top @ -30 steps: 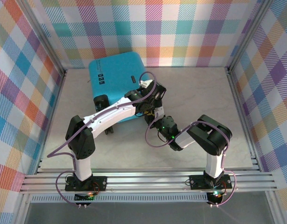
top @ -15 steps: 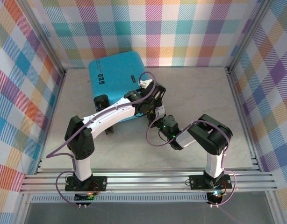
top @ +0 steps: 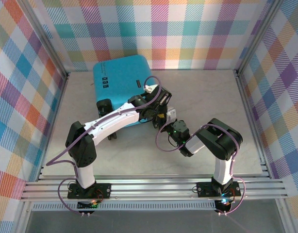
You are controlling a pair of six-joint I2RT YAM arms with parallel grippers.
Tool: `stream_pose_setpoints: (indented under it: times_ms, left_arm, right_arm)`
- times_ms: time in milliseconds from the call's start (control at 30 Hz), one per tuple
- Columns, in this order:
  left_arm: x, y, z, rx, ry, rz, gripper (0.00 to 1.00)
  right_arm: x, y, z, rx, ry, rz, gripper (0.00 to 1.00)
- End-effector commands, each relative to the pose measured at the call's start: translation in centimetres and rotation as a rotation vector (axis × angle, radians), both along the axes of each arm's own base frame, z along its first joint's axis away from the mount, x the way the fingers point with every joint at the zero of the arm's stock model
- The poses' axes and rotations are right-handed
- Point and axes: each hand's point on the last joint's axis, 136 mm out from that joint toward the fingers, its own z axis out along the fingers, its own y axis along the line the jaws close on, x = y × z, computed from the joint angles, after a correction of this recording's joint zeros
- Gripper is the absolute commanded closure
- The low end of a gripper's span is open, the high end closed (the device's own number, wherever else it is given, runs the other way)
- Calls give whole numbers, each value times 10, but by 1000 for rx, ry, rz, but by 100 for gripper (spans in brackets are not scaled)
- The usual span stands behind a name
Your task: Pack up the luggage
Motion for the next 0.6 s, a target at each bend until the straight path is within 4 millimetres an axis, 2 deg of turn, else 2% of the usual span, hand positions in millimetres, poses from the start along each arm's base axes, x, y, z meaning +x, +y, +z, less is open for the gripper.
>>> stream_pose_setpoints:
  times_ms: [0, 300, 567]
  left_arm:
    - [1, -25, 96, -157, -215, -106, 91]
    - [9, -25, 116, -160, -265, -102, 91]
    - [13, -24, 125, -171, -282, -98, 91]
  right_arm:
    - [0, 7, 27, 78, -59, 23, 83]
    - [0, 26, 33, 97, -72, 78, 78]
    - [0, 39, 37, 112, -79, 120, 70]
